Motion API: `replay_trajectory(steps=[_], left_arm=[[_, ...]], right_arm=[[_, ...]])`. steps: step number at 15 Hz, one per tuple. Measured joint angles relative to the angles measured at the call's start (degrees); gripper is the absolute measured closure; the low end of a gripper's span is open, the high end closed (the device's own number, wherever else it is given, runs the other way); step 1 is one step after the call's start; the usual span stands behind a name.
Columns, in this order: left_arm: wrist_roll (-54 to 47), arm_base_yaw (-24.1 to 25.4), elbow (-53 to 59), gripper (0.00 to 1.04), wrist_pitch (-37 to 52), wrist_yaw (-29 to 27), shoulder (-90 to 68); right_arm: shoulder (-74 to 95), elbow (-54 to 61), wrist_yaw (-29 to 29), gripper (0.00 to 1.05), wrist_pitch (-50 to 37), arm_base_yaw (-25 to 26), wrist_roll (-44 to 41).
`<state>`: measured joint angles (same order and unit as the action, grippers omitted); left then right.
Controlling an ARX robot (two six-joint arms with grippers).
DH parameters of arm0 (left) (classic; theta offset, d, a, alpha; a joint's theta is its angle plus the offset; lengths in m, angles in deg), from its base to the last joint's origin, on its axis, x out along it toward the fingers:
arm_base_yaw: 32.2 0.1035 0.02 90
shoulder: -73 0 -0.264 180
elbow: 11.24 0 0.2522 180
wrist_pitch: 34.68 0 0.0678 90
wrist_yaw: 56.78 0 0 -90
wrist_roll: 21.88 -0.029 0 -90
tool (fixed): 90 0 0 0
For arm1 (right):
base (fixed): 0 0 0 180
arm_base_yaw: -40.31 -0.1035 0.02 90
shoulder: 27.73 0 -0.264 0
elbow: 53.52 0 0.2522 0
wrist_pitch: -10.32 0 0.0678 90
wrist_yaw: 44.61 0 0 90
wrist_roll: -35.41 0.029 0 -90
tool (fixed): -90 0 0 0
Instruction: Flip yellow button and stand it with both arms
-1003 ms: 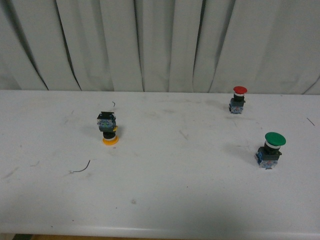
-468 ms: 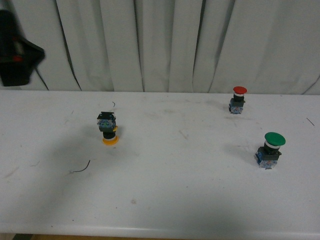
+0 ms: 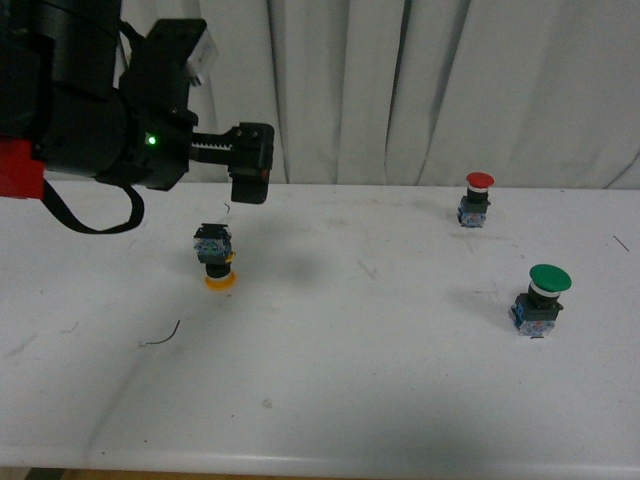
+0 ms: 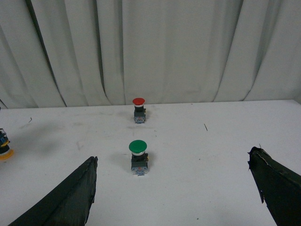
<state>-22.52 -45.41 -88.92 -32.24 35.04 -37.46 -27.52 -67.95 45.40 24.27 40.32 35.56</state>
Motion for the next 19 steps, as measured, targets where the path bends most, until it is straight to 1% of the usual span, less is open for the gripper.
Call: replay_trajectory(steps=[6,9,14,19], left_arm=[[-2.2,1.5,-9.2,0.07,-8.0,-0.5,-8.9],[-0.7,2.7,-13.7,0.07,-12.9,-1.0,-12.5],[0.9,3.3,-16.7,0.07,-14.7,-0.8,-15.3],[0.7,3.6,-16.8,0.07,-14.5,-1.9,-18.0]], right_arm=[[0.0,0.0,0.0,0.06,0.0,0.0,0.0],[0.0,0.0,0.0,0.06,0.0,0.0,0.0],[0.0,0.0,0.0,0.06,0.0,0.0,0.0],[0.0,0.0,0.0,0.06,0.0,0.0,0.0]])
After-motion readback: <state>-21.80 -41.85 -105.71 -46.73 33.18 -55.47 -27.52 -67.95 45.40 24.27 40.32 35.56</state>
